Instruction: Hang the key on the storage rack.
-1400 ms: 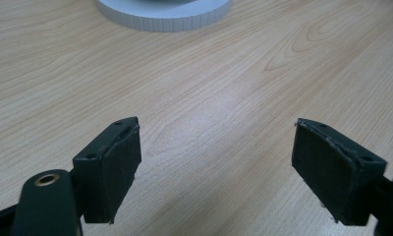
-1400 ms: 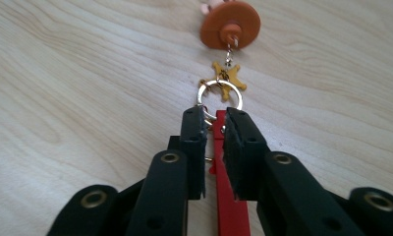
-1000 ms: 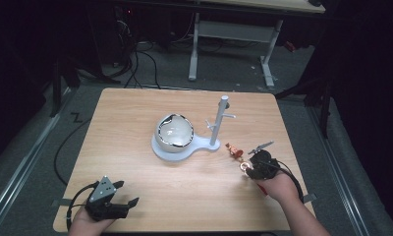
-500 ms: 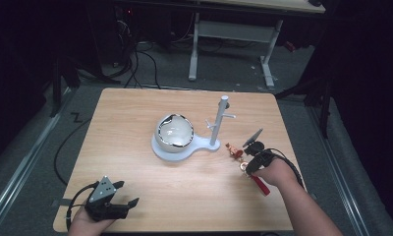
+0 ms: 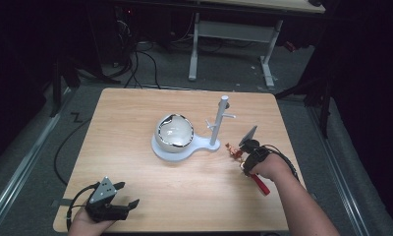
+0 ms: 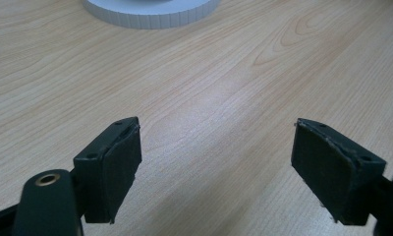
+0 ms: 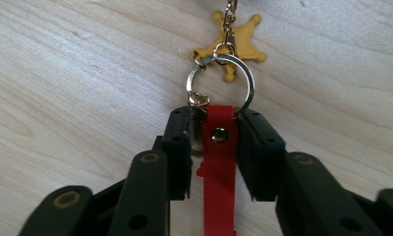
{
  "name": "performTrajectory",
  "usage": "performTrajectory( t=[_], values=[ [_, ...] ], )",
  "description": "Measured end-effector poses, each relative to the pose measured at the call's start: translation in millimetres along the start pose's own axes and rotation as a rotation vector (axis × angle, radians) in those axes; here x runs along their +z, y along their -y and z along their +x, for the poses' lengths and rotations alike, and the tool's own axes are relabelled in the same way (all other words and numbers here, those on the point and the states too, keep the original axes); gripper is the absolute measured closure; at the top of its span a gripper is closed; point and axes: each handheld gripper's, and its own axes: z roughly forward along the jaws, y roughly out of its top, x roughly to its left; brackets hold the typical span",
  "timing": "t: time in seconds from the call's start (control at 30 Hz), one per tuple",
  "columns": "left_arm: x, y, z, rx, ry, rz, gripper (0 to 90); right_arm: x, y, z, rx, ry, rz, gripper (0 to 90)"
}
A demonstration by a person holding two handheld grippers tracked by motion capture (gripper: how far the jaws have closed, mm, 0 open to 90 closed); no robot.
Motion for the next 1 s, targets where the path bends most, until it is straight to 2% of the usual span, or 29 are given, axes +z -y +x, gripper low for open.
performTrajectory(
  t=[0.13,0.2,0.27,0.4,0.47,0.6,0.67,0.73,0.83,0.87,0.93,1.0],
  values=[
    [-0.1,0.0,-0.4,0.002,0.0,0.0,19.8,0.5,-0.9,1.8,-0.024,-0.015,0.001,71.6],
    [0.0,0.1,-0.4,0.002,0.001,0.0,19.8,0.1,-1.0,4.1,-0.026,-0.01,0.005,72.5],
    [0.1,0.2,-0.3,0.003,0.001,0.001,19.8,0.4,-1.3,4.1,-0.057,-0.006,0.0,72.8],
    [0.0,0.3,0.0,0.002,0.001,0.002,19.8,-1.6,-0.8,7.5,-0.062,0.011,0.0,74.5],
    [0.2,0.3,0.3,0.001,0.002,0.003,19.8,-4.3,0.0,8.3,-0.081,0.021,-0.002,74.7],
    [0.8,0.1,-0.3,0.006,0.002,0.005,19.8,-16.7,2.1,6.3,-0.098,0.017,-0.017,74.8],
    [1.0,0.1,-0.8,0.006,0.002,0.005,19.8,-22.5,3.6,7.2,-0.075,0.021,-0.017,74.8],
    [0.9,0.0,-0.8,0.007,0.002,0.006,19.8,-29.6,4.9,5.8,-0.1,0.02,-0.03,74.8],
    [1.0,0.2,-0.6,0.005,0.002,0.005,19.8,-40.0,7.3,6.3,-0.099,0.024,-0.041,74.8],
    [1.0,0.3,-0.6,0.006,0.002,0.006,19.8,-48.8,8.7,6.0,-0.101,0.024,-0.051,74.8],
    [1.0,0.2,-0.7,0.006,0.003,0.007,19.8,-52.3,9.3,6.2,-0.107,0.029,-0.054,74.8],
    [1.2,0.2,-0.8,0.006,0.002,0.006,19.8,-68.3,11.9,7.9,-0.11,0.036,-0.066,74.8]
  ],
)
